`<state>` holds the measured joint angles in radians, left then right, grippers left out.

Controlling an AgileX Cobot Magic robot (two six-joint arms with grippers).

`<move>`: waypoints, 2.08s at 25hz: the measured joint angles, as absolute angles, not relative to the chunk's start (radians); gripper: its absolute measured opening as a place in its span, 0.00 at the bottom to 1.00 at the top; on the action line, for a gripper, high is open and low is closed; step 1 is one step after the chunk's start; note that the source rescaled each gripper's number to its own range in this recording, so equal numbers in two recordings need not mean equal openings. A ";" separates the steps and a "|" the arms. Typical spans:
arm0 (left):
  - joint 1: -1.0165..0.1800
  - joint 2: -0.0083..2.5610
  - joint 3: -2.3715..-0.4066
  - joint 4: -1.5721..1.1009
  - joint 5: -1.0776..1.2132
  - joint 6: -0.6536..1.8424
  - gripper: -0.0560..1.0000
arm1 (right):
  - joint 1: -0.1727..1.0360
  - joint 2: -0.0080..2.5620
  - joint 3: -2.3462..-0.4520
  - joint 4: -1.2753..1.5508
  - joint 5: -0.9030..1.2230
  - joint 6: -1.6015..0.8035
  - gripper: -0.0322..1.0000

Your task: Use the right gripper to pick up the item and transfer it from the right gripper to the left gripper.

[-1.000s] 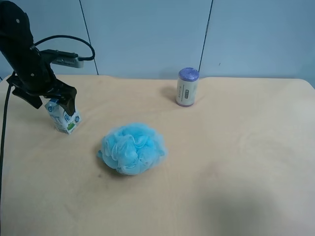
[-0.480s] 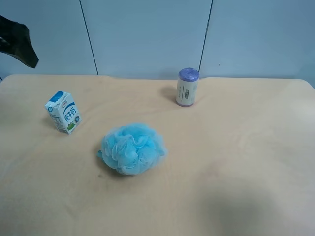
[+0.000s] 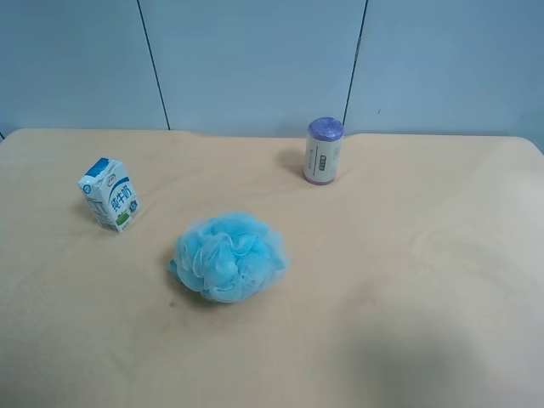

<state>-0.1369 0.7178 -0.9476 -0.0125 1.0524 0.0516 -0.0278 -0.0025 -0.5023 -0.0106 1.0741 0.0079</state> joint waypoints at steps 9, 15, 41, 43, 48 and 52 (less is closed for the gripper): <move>-0.137 0.227 -0.680 -0.013 1.094 0.024 1.00 | -0.028 -0.002 -0.502 -0.011 1.074 0.008 0.88; -0.137 0.125 -0.572 -0.013 1.163 0.023 1.00 | -0.028 -0.002 -0.502 -0.011 1.074 0.008 0.88; 0.099 -0.001 -0.505 0.009 1.053 0.065 1.00 | -0.028 -0.002 -0.502 -0.011 1.074 0.008 0.88; 0.099 -0.003 -0.505 0.017 1.053 0.056 1.00 | -0.028 -0.002 -0.502 -0.011 1.074 0.008 0.88; 0.099 -0.003 -0.505 0.017 1.053 0.054 1.00 | -0.028 -0.002 -0.502 -0.011 1.074 0.008 0.88; 0.099 -0.003 -0.505 0.017 1.053 0.054 1.00 | -0.028 -0.002 -0.502 -0.011 1.074 0.008 0.88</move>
<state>0.0986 -0.0028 -0.5055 0.0174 1.0534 0.0540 -0.0278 -0.0025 -0.5023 -0.0106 1.0741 0.0079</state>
